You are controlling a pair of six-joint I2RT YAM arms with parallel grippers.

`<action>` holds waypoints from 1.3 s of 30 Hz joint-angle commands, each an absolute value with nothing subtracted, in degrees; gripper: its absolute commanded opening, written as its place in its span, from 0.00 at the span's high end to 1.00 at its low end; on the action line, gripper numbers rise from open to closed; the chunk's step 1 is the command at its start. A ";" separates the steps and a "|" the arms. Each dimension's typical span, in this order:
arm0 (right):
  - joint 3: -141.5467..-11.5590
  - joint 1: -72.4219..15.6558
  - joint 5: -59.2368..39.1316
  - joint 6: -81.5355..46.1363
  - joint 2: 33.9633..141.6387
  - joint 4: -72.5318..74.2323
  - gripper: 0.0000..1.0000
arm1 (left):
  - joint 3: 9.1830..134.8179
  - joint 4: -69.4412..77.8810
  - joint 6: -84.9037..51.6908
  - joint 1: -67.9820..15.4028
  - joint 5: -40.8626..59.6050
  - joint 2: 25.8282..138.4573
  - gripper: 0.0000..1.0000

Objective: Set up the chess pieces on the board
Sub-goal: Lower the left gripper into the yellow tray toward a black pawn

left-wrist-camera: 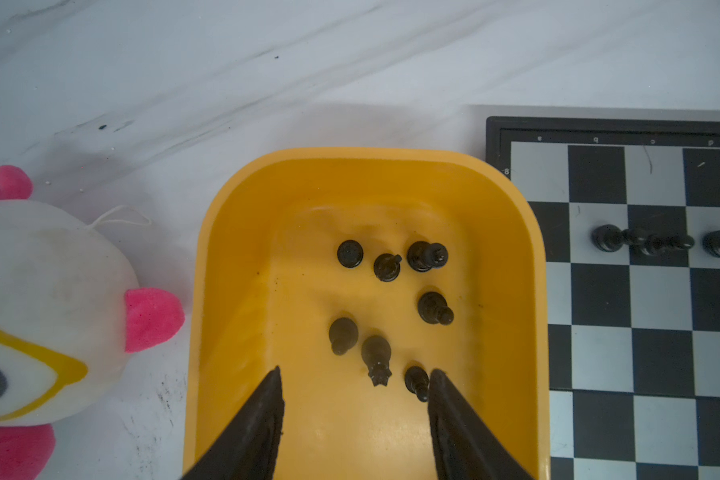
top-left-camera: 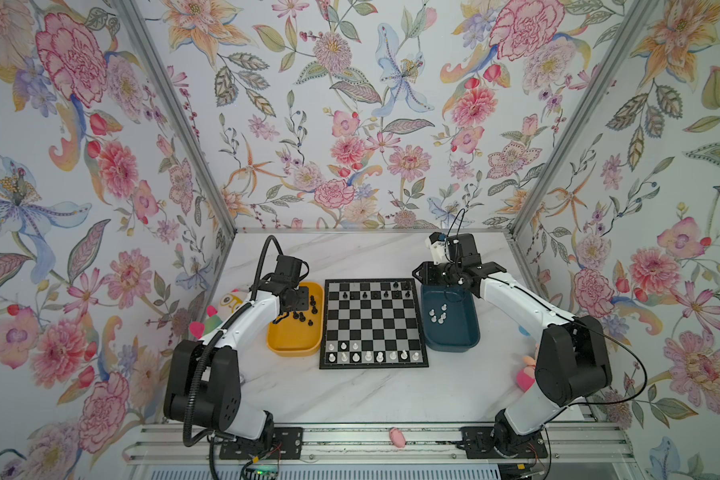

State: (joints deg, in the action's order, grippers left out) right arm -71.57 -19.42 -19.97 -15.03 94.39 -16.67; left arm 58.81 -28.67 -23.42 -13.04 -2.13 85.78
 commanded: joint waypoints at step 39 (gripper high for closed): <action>-71.54 -20.75 -20.11 -15.83 96.85 -16.54 0.72 | 52.73 -24.97 -25.75 -10.81 -1.14 83.75 0.55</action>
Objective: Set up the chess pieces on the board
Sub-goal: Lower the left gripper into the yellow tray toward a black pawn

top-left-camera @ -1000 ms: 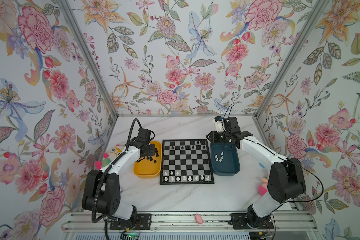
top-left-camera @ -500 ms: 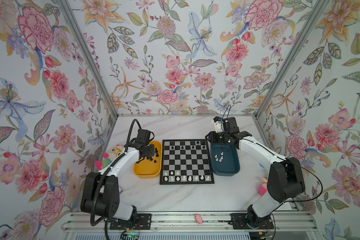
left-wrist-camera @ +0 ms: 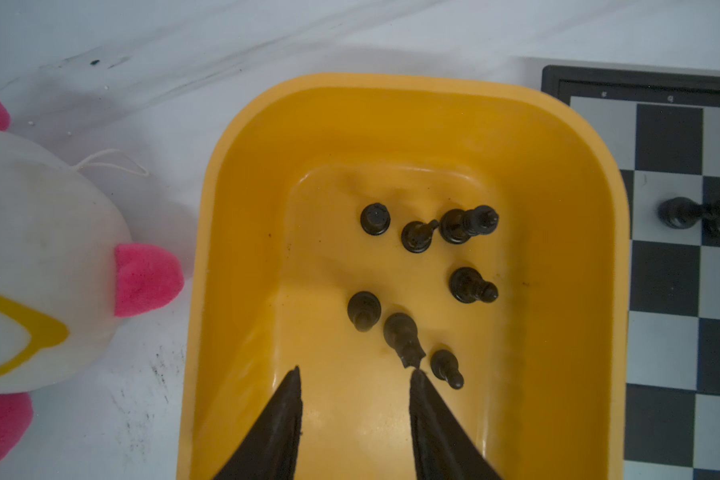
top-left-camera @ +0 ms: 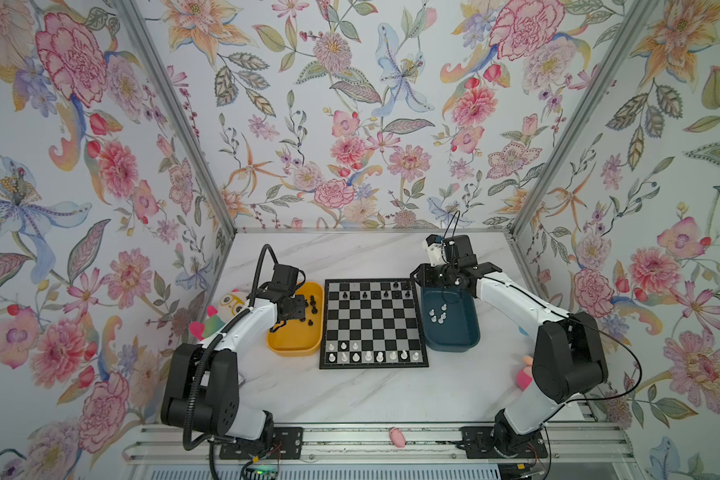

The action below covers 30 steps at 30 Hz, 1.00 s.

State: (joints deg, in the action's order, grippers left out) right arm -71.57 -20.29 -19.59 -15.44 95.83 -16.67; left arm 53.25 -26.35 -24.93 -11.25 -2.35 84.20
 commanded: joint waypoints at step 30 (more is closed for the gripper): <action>-70.14 -20.75 -20.06 -15.99 97.73 -16.26 0.73 | 60.03 -22.19 -24.44 -18.00 2.38 95.03 0.65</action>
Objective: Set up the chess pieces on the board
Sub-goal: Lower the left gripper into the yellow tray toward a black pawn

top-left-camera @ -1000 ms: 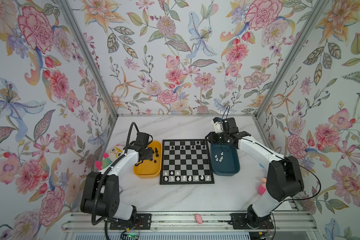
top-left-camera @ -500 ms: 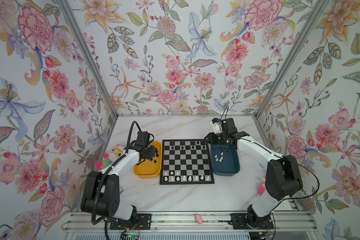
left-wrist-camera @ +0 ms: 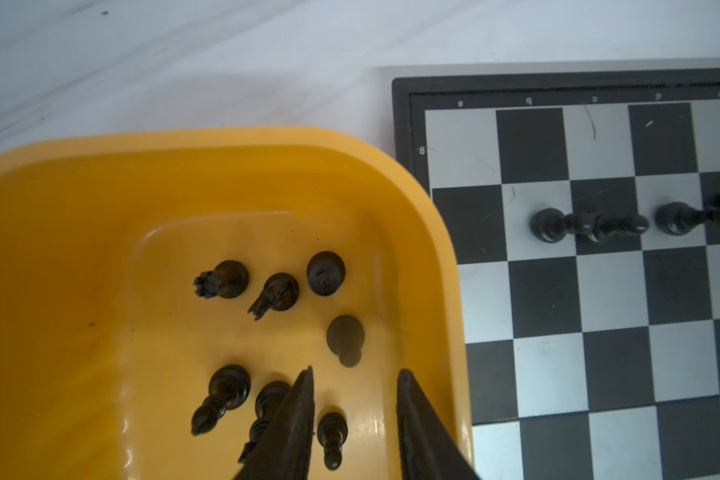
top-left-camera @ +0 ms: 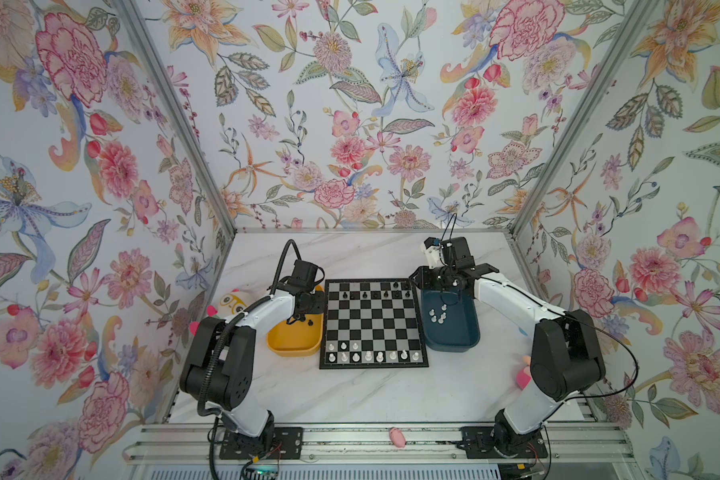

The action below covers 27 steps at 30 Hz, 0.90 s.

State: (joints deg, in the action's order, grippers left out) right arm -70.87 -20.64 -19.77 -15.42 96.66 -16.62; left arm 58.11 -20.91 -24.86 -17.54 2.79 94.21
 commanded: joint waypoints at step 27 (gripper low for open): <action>-70.14 -20.65 -20.86 -16.18 99.05 -16.08 0.74 | 62.67 -23.47 -24.63 -17.97 -0.44 100.45 0.73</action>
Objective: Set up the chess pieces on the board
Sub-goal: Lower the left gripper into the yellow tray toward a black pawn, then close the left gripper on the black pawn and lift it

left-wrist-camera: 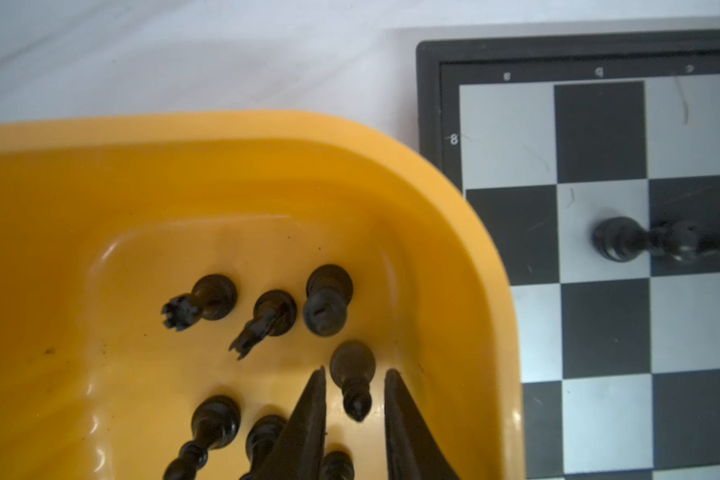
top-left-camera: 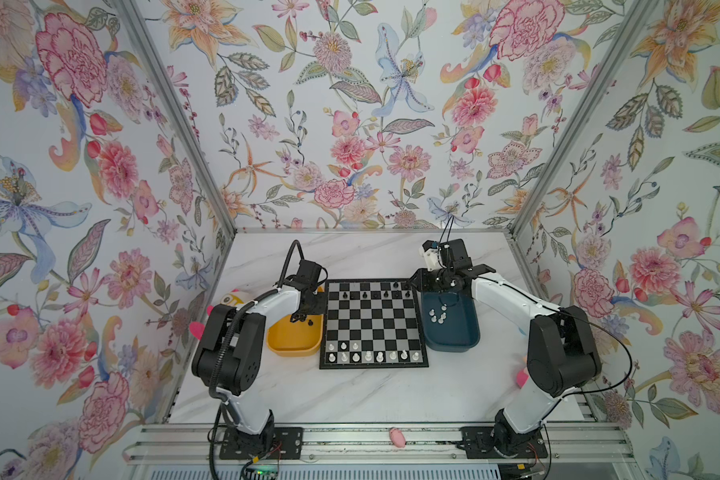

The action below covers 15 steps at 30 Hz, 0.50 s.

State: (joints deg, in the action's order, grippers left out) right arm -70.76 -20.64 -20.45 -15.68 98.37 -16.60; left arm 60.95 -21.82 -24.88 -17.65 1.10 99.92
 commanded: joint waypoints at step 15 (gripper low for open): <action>-70.15 -20.64 -21.09 -16.23 99.57 -16.08 0.74 | 63.62 -23.47 -24.43 -17.96 0.18 101.86 0.76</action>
State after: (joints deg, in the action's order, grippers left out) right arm -70.76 -20.60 -20.62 -15.84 98.39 -16.62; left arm 61.95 -22.24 -24.86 -17.65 1.08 100.68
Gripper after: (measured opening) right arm 0.257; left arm 0.238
